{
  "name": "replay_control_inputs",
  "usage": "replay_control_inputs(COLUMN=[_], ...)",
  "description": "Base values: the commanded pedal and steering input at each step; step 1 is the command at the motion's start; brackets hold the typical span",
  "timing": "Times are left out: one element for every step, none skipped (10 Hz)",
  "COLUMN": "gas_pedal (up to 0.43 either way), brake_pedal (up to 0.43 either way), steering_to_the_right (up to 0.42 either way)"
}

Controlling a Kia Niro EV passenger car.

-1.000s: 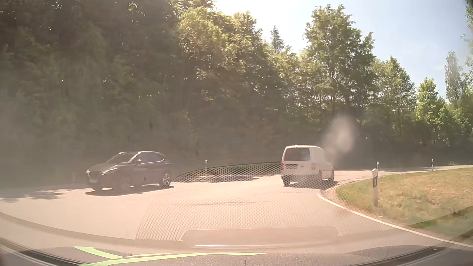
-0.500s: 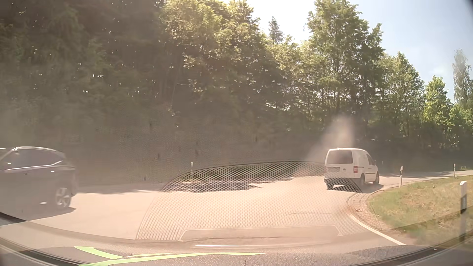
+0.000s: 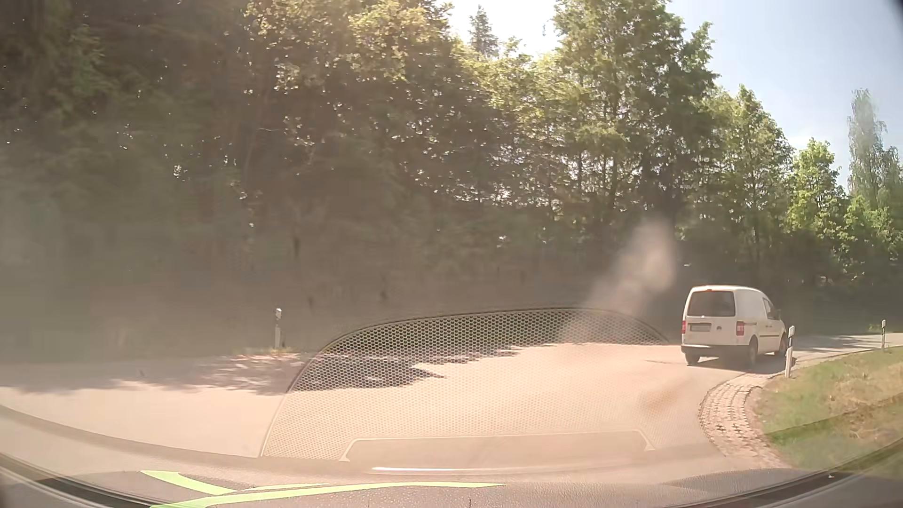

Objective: Follow the waypoints while adhering to traffic rules and regulations

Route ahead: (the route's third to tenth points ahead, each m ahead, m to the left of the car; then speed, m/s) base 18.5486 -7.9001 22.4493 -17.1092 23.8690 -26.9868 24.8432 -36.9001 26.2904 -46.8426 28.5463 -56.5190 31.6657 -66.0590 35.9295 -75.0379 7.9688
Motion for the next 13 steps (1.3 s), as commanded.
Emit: replay_control_inputs(gas_pedal=[0.079, 0.079, 0.079, 0.079, 0.079, 0.079, 0.079, 0.079, 0.079, 0.079, 0.079, 0.079, 0.079], brake_pedal=[0.000, 0.000, 0.000, 0.000, 0.000, 0.000, 0.000, 0.000, 0.000, 0.000, 0.000, 0.000, 0.000], steering_to_the_right=[0.171, 0.186, 0.200, 0.210, 0.220, 0.230, 0.237, 0.241, 0.247, 0.254, 0.265, 0.273, 0.274])
